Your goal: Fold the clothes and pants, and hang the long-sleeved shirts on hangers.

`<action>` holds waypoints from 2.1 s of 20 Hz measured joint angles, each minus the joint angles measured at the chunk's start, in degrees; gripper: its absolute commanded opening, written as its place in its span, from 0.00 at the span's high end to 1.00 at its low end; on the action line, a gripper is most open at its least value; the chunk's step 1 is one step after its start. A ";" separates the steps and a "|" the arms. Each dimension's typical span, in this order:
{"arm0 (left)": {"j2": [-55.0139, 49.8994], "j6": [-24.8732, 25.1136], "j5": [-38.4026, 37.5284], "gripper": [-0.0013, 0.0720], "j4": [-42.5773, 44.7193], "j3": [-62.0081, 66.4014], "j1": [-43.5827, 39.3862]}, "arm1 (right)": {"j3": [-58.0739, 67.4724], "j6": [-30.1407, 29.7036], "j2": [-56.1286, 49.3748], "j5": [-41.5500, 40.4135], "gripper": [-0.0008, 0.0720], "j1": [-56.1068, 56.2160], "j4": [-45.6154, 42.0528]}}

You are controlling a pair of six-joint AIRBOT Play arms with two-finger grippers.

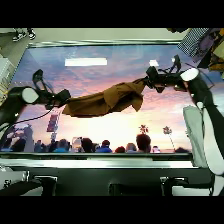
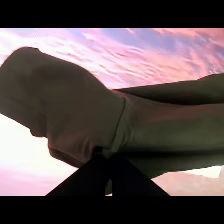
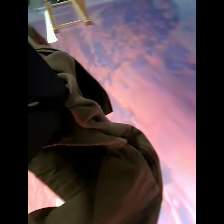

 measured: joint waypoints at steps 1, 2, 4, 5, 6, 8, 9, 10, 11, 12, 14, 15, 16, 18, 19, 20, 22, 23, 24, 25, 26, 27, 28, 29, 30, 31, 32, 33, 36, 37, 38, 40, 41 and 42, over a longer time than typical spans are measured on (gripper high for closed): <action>-2.45 0.11 1.31 0.96 -1.29 0.66 0.48 | -0.02 0.33 -1.79 -3.69 0.95 0.11 1.88; -4.46 0.22 2.54 0.96 -2.47 1.29 0.85 | -0.02 0.57 -3.30 -6.91 0.95 0.24 3.63; -7.65 0.26 4.48 0.96 -4.50 2.43 1.38 | -0.02 0.79 -5.42 -11.41 0.95 0.48 5.92; -8.83 0.28 5.20 0.96 -5.22 2.82 1.55 | -0.02 0.74 -6.29 -13.07 0.90 0.70 6.73; -9.68 0.28 5.62 0.96 -5.73 3.08 1.66 | -0.02 0.57 -6.97 -14.34 0.73 0.92 7.30; -10.75 0.42 6.43 0.96 -6.08 3.41 1.86 | -0.02 -0.44 -7.69 -16.06 0.46 1.09 8.07; -11.08 0.42 6.75 0.96 -6.40 3.52 1.88 | -0.02 -0.83 -7.78 -16.02 0.41 0.98 8.26; -11.28 0.42 6.91 0.96 -6.80 3.61 1.90 | -0.02 -1.46 -7.63 -15.28 0.41 0.52 8.50; -11.47 0.42 7.02 0.96 -7.08 3.65 1.90 | -0.02 -1.97 -7.15 -14.01 0.40 -0.35 8.48; -11.61 0.42 7.06 0.96 -7.13 3.67 1.97 | -0.02 -2.64 -6.40 -12.37 0.39 -1.84 8.22; -11.72 0.42 7.23 0.96 -7.61 3.74 1.99 | -0.02 -3.82 -4.70 -7.30 0.30 -5.70 5.86; -11.74 0.44 7.21 0.96 -7.96 3.74 1.97 | -0.02 -4.26 -4.11 -4.09 0.29 -7.72 4.17; -11.76 0.44 7.17 0.96 -8.02 3.74 1.97 | -0.04 -4.59 -3.76 -0.28 0.21 -9.77 2.03; -11.78 0.44 6.78 0.96 -8.31 3.74 1.99 | -0.11 -5.53 -3.87 6.51 0.21 -12.61 -1.77; -11.78 0.44 6.71 0.96 -8.39 3.74 1.97 | -0.11 -6.32 -4.26 9.35 0.21 -13.18 -2.86; -11.78 0.46 6.49 0.96 -8.44 3.74 1.99 | -0.11 -7.23 -4.90 11.61 0.21 -13.25 -3.80; -11.78 0.46 6.38 0.96 -8.50 3.74 1.99 | -0.11 -8.50 -6.69 13.64 0.21 -12.04 -4.98; -11.78 0.46 6.34 0.96 -8.55 3.74 1.97 | -0.11 -8.87 -7.76 14.16 0.21 -10.95 -5.27; -11.78 0.46 6.34 0.96 -8.57 3.74 1.97 | -0.11 -9.22 -9.01 14.47 0.22 -9.62 -5.46; -11.78 0.46 6.32 0.96 -8.57 3.74 1.97 | -0.11 -9.35 -10.12 14.32 0.22 -8.28 -5.53; -11.78 0.46 6.29 0.96 -8.57 3.74 1.99 | -0.11 -9.68 -11.26 13.86 0.23 -6.73 -5.73; -11.78 0.46 6.25 0.96 -8.57 3.74 1.97 | -0.11 -9.66 -12.31 13.11 0.25 -5.20 -5.73; -11.78 0.46 6.21 0.96 -8.57 3.74 1.97 | -0.11 -9.68 -13.11 12.39 0.29 -3.87 -5.75; -11.78 0.46 6.21 0.96 -8.57 3.74 1.99 | -0.11 -9.64 -13.79 11.32 0.36 -2.62 -5.77; -11.78 0.46 6.19 0.96 -8.57 3.74 1.99 | -0.11 -9.55 -14.25 10.12 0.43 -1.68 -5.99; -11.78 0.46 6.19 0.96 -8.57 3.74 1.99 | -0.11 -9.11 -14.60 8.92 0.45 -0.90 -6.14; -11.78 0.46 6.19 0.96 -8.57 3.74 1.97 | -0.11 -8.68 -14.84 8.07 0.58 -0.35 -6.36; -11.78 0.46 6.19 0.96 -8.57 3.74 1.99 | -0.11 -8.09 -15.02 7.37 0.64 0.07 -6.82; -11.78 0.50 5.84 0.96 -8.57 3.74 1.99 | -0.11 -6.95 -15.26 6.10 0.95 0.66 -8.72; -11.78 0.59 5.60 0.96 -8.57 3.74 1.99 | -0.11 -6.84 -15.26 5.79 0.95 0.79 -9.16; -11.78 0.66 5.18 0.96 -8.57 3.74 2.03 | -0.11 -6.64 -15.13 5.66 0.95 0.85 -9.44; -11.58 1.05 4.15 0.96 -8.61 3.76 2.45 | -0.11 -6.58 -14.08 5.27 0.95 0.94 -10.10; -11.17 1.73 3.78 0.96 -8.68 3.80 2.84 | -0.04 -6.34 -12.90 5.01 0.95 0.96 -10.84; -10.45 2.54 3.21 0.96 -8.83 4.02 3.48 | 0.20 -6.19 -11.26 4.94 0.95 0.90 -12.04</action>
